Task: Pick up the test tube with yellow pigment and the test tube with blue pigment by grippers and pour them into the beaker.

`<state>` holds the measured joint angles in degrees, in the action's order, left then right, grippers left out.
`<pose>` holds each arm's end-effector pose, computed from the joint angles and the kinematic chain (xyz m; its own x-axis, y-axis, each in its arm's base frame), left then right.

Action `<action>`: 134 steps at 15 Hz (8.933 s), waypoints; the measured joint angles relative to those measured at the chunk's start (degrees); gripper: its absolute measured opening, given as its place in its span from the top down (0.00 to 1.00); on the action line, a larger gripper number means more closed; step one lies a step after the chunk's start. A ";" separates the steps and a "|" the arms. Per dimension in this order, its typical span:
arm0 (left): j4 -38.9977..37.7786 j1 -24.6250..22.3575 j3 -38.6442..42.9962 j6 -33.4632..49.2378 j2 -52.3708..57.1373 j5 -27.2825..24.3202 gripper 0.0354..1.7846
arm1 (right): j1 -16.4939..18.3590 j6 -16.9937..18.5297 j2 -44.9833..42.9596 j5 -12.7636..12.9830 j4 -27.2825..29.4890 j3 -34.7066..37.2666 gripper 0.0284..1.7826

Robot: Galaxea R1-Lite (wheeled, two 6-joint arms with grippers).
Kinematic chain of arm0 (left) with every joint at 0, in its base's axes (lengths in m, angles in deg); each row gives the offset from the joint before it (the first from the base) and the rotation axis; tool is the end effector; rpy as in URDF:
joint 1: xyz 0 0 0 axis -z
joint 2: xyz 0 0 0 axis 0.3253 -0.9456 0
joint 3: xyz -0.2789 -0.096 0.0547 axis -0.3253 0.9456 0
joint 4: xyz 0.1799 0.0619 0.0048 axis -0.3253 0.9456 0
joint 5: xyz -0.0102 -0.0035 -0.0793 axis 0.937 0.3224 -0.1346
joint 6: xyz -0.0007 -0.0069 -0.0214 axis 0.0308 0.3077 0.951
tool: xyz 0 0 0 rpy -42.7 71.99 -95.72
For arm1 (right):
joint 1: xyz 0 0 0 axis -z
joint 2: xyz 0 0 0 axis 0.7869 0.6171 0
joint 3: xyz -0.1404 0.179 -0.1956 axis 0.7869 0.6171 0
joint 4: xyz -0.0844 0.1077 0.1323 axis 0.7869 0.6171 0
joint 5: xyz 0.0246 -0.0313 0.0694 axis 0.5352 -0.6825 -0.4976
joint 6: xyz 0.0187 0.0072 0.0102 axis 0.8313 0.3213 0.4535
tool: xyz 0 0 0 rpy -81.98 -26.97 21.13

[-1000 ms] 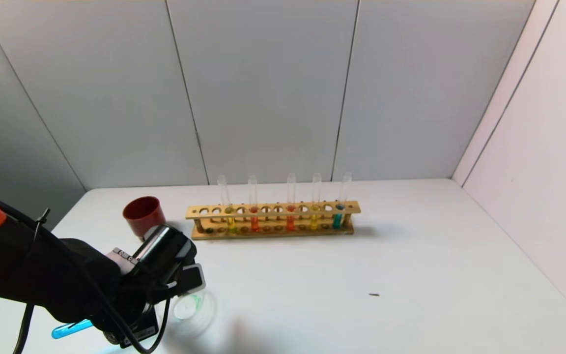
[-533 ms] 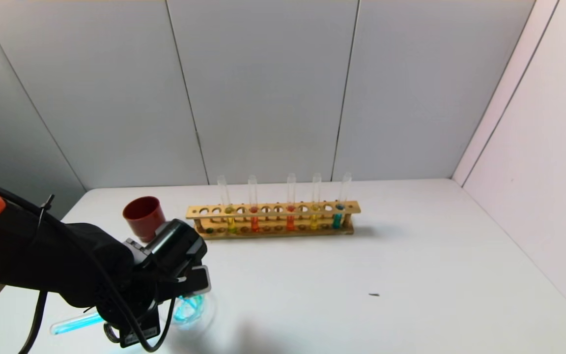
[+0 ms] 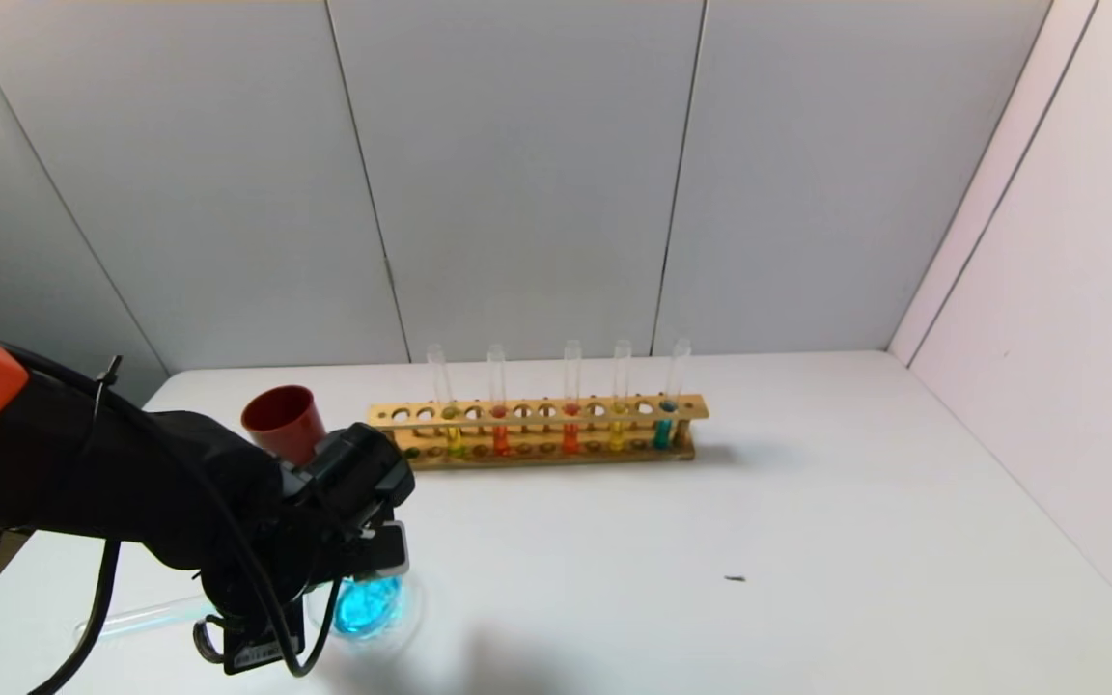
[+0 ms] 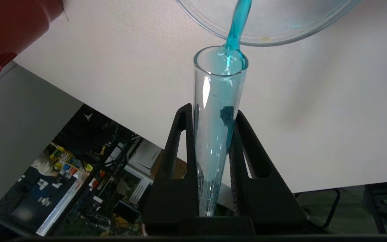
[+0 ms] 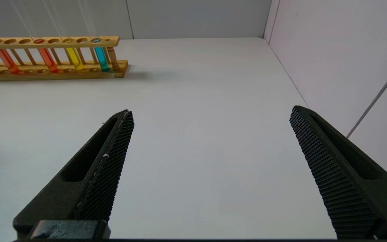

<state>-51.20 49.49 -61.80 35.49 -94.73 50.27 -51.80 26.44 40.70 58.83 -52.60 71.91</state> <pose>0.2297 -0.1207 0.0930 0.4141 0.4043 -0.8155 0.7809 0.3024 0.5465 -0.0228 0.0000 0.0758 1.0000 -0.0078 0.0026 0.0078 0.9999 0.0090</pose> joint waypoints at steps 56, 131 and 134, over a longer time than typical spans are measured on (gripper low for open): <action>8.52 0.48 -18.52 22.47 -2.69 -3.97 0.84 | 0.00 0.00 0.00 -0.02 0.00 0.00 0.05; -62.28 -3.16 8.02 43.84 7.95 -4.92 0.02 | 0.00 0.00 0.00 0.00 0.00 0.00 0.05; -63.89 -0.63 8.77 46.52 6.18 -4.63 0.02 | 0.00 0.00 0.00 -0.02 0.02 0.00 0.05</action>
<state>-115.09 48.85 -53.04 82.01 -88.55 45.63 -51.80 26.44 40.70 58.80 -52.58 71.91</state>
